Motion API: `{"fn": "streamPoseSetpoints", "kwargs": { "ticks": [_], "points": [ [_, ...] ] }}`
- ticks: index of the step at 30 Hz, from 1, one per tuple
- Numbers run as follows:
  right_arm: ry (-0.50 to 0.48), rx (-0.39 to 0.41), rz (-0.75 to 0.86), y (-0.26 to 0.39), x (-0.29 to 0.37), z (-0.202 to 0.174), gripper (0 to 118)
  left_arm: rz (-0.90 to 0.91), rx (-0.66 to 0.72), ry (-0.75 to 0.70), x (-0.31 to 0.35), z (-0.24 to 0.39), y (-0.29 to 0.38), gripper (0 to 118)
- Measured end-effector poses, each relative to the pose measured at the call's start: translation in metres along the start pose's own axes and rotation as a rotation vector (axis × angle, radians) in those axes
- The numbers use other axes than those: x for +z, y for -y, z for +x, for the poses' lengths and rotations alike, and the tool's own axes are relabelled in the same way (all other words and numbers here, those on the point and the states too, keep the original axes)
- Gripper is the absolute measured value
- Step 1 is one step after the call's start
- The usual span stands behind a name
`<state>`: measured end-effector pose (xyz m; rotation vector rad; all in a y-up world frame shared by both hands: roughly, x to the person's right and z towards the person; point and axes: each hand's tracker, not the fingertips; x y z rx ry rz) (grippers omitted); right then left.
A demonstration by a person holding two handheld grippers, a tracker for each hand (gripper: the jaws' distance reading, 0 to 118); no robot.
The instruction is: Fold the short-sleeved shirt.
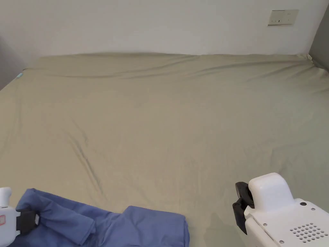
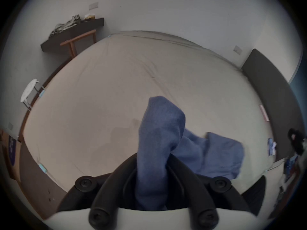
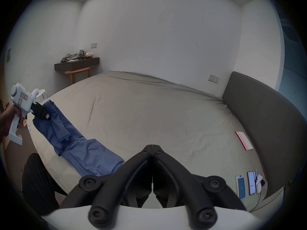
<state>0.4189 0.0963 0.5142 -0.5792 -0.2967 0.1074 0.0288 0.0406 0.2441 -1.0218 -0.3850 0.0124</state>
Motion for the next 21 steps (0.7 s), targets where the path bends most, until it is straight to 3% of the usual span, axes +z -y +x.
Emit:
{"fn": "streamPoseSetpoints", "kwargs": {
  "ticks": [8,16,21],
  "points": [
    [-0.012,0.006,0.014,0.0,0.007,0.002,2,-0.126,0.06,0.355,-0.023,0.092,-0.007,7],
    [0.018,-0.043,0.005,0.01,0.012,0.023,2,-0.239,-0.002,0.33,-0.103,0.176,0.017,7],
    [0.034,-0.068,-0.008,0.017,0.011,0.034,2,-0.272,-0.11,0.239,-0.133,0.22,0.054,9]
  ]
}}
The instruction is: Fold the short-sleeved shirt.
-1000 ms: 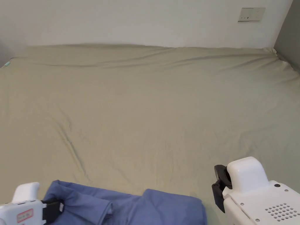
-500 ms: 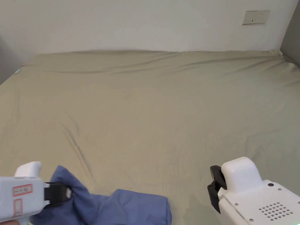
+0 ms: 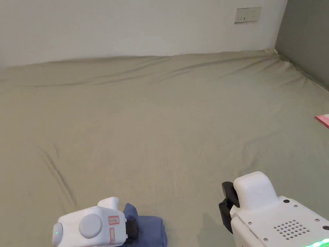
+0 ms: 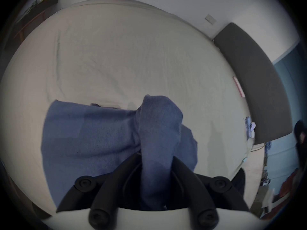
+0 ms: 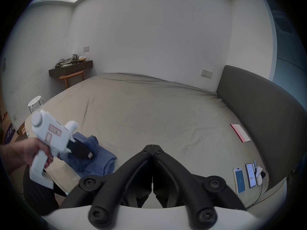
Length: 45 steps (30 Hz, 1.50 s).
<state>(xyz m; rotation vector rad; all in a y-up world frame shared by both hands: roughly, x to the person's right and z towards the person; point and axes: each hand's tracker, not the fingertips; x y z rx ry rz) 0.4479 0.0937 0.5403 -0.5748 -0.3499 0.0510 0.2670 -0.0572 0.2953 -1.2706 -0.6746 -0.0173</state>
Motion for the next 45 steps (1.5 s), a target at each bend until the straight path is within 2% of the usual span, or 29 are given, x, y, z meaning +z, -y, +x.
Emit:
{"fn": "streamPoseSetpoints", "kwargs": {
  "ticks": [1,2,3,4,5,7,8,9,10,12,13,14,15,16,19,21,25,28,31,35,39,41,42,43,45],
  "points": [
    [0.001,-0.004,-0.003,0.001,-0.001,0.002,2,-0.002,-0.018,-0.018,-0.006,0.005,0.004,16],
    [0.003,-0.008,-0.005,0.002,-0.002,0.003,2,0.006,-0.019,-0.022,-0.01,0.01,0.01,35],
    [0.005,-0.01,-0.008,0.003,-0.003,0.005,2,0.017,-0.02,-0.015,-0.011,0.013,0.013,76],
    [0.006,-0.012,-0.01,0.004,-0.003,0.006,2,0.03,-0.025,0.04,-0.01,0.017,0.017,105],
    [0.006,-0.015,-0.012,0.004,-0.004,0.006,2,0.022,-0.02,0.203,-0.008,0.021,0.017,112],
    [0.006,-0.018,-0.015,0.005,-0.005,0.007,2,-0.042,-0.002,0.382,-0.003,0.028,0.018,118],
    [0.006,-0.019,-0.016,0.005,-0.005,0.008,2,0.01,0.02,0.425,0.01,0.033,0.013,118],
    [0.006,-0.019,-0.016,0.005,-0.005,0.007,2,0.026,0.024,0.388,0.016,0.027,0.015,118],
    [0.007,-0.02,-0.014,0.005,-0.005,0.008,2,0.07,0.032,0.412,0.025,0.022,0.014,118],
    [0.007,-0.02,-0.009,0.004,-0.003,0.008,2,0.145,0.053,0.411,0.042,0.006,0.008,112],
    [0.008,-0.019,-0.008,0.003,-0.002,0.007,2,0.182,0.057,0.375,0.049,-0.002,0.007,101],
    [0.009,-0.017,-0.007,0.003,-0.001,0.007,2,0.216,0.043,0.328,0.056,-0.009,0.006,80],
    [0.01,-0.015,-0.006,0.003,-0.001,0.007,2,0.249,0.03,0.283,0.059,-0.013,0.006,41],
    [0.009,-0.014,-0.006,0.003,-0.001,0.006,2,0.278,-0.014,0.192,0.059,-0.02,0.005,18],
    [0.006,-0.009,-0.005,0.003,0.0,0.002,2,0.328,-0.15,-0.043,0.049,-0.02,0.017,0],
    [0.004,-0.005,-0.005,0.003,0.002,-0.001,2,0.333,-0.241,-0.129,0.035,-0.012,0.028,0],
    [0.001,0.006,-0.009,0.004,0.002,-0.004,2,0.284,-0.338,-0.128,-0.007,0.018,0.051,0],
    [0.004,0.008,-0.011,0.005,0.003,-0.004,2,0.294,-0.496,-0.25,-0.034,0.045,0.07,0],
    [0.007,0.006,-0.017,0.006,0.004,-0.003,2,0.346,-0.602,-0.337,-0.041,0.063,0.082,0],
    [0.013,0.008,-0.025,0.008,0.001,0.0,2,0.373,-0.681,-0.356,-0.035,0.08,0.101,0],
    [0.013,0.001,-0.03,0.006,-0.006,-0.002,2,0.327,-0.721,-0.255,-0.039,0.097,0.123,0],
    [0.004,-0.002,-0.028,0.004,-0.008,-0.005,2,0.273,-0.724,-0.136,-0.038,0.101,0.131,0],
    [0.0,0.0,-0.026,0.003,-0.009,-0.006,2,0.224,-0.695,-0.023,-0.032,0.1,0.131,0],
    [-0.003,0.005,-0.023,0.002,-0.011,-0.008,2,0.206,-0.609,0.096,-0.021,0.098,0.13,0],
    [-0.008,0.017,-0.018,-0.001,-0.014,-0.011,2,0.276,-0.522,0.149,0.004,0.09,0.126,0]
  ]
}}
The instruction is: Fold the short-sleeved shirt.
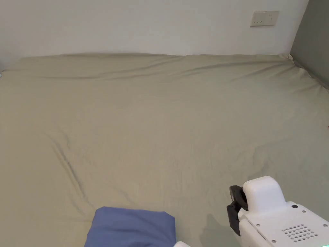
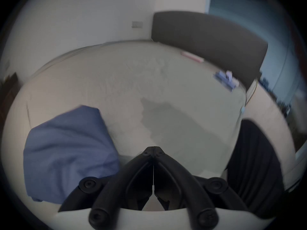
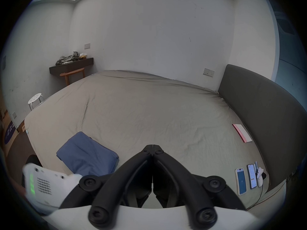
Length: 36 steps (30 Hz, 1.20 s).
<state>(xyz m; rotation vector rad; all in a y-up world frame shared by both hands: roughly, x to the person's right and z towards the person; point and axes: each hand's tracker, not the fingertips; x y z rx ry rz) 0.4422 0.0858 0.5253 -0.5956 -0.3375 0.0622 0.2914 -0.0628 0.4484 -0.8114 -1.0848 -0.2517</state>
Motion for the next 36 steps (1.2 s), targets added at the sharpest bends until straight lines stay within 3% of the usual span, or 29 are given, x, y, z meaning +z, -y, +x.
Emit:
{"fn": "streamPoseSetpoints", "kwargs": {
  "ticks": [6,12,17,19,21,22,23,26,27,36],
  "points": [
    [-0.078,0.002,0.018,-0.013,-0.023,-0.019,2,0.207,0.148,-0.217,0.077,-0.085,-0.024,0],
    [-0.26,0.061,-0.098,0.001,-0.081,-0.068,2,0.239,0.26,-0.408,0.124,-0.173,-0.013,0],
    [-0.459,0.113,-0.398,0.056,-0.148,-0.112,2,0.192,0.341,-0.386,0.13,-0.209,0.007,0],
    [-0.446,0.134,-0.546,0.079,-0.169,-0.123,2,0.171,0.397,-0.348,0.126,-0.217,0.014,0],
    [-0.429,0.123,-0.434,0.083,-0.163,-0.124,2,0.15,0.45,-0.308,0.122,-0.226,0.019,6],
    [-0.435,0.108,-0.457,0.076,-0.162,-0.122,2,0.14,0.468,-0.287,0.12,-0.23,0.021,8],
    [-0.439,0.102,-0.477,0.073,-0.164,-0.12,2,0.134,0.489,-0.249,0.119,-0.233,0.02,20],
    [-0.46,0.109,-0.485,0.074,-0.166,-0.117,1,0.048,0.53,-0.094,0.105,-0.249,0.018,105],
    [-0.467,0.103,-0.487,0.073,-0.166,-0.115,1,0.032,0.556,-0.023,0.101,-0.257,0.019,118],
    [-0.464,0.104,-0.461,0.079,-0.161,-0.117,1,-0.056,1.001,0.379,0.025,-0.304,0.042,116]
  ]
}}
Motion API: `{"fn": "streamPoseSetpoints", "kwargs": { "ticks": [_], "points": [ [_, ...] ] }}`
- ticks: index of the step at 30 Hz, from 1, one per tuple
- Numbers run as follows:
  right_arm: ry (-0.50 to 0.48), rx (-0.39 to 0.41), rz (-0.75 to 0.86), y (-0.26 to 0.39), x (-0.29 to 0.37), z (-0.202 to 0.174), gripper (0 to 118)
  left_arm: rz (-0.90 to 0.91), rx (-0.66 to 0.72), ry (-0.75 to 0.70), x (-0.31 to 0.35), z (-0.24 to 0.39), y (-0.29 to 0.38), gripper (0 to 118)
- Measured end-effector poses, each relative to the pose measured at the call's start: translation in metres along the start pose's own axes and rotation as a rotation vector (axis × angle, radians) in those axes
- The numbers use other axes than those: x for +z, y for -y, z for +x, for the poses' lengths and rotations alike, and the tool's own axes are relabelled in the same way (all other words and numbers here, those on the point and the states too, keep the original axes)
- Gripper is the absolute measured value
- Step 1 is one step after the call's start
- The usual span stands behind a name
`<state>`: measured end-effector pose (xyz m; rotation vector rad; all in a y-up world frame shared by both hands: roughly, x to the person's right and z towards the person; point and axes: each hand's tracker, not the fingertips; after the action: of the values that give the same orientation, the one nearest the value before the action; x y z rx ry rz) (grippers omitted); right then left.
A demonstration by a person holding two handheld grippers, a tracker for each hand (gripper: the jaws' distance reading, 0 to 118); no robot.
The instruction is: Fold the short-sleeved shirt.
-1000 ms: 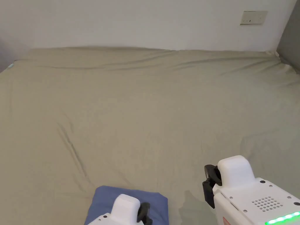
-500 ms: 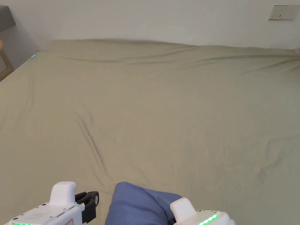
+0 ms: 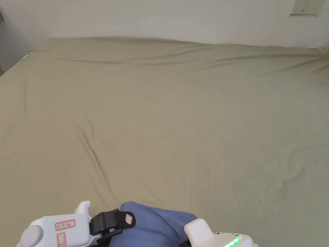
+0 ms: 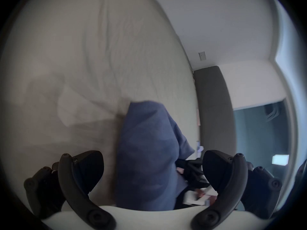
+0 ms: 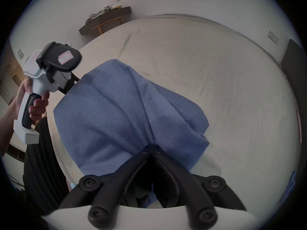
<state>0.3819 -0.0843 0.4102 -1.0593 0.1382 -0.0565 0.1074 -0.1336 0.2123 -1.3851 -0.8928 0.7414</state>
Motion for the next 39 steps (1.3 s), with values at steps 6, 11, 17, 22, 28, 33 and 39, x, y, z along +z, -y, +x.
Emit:
{"fn": "streamPoseSetpoints", "kwargs": {
  "ticks": [6,11,17,22,28,33,39],
  "points": [
    [0.001,0.002,-0.002,-0.001,-0.001,0.001,2,-0.008,0.045,-0.016,-0.035,0.001,0.013,32],
    [0.005,-0.058,0.034,-0.009,0.02,0.01,2,0.017,-0.087,-0.101,-0.025,0.021,0.018,32],
    [0.217,-0.053,0.316,-0.041,0.101,0.024,2,0.036,-0.375,-0.305,-0.015,0.069,0.027,32],
    [0.453,0.026,0.492,-0.06,0.158,0.016,2,0.076,-0.561,-0.44,-0.001,0.102,0.04,32],
    [0.512,-0.008,0.591,-0.067,0.187,-0.001,2,0.163,-0.619,-0.653,0.028,0.102,0.045,32],
    [0.523,0.011,0.62,-0.069,0.184,-0.019,2,0.193,-0.575,-0.729,0.062,0.071,0.039,32],
    [0.504,0.028,0.621,-0.076,0.17,-0.039,2,0.272,-0.57,-0.918,0.108,0.029,0.027,32]
  ]
}}
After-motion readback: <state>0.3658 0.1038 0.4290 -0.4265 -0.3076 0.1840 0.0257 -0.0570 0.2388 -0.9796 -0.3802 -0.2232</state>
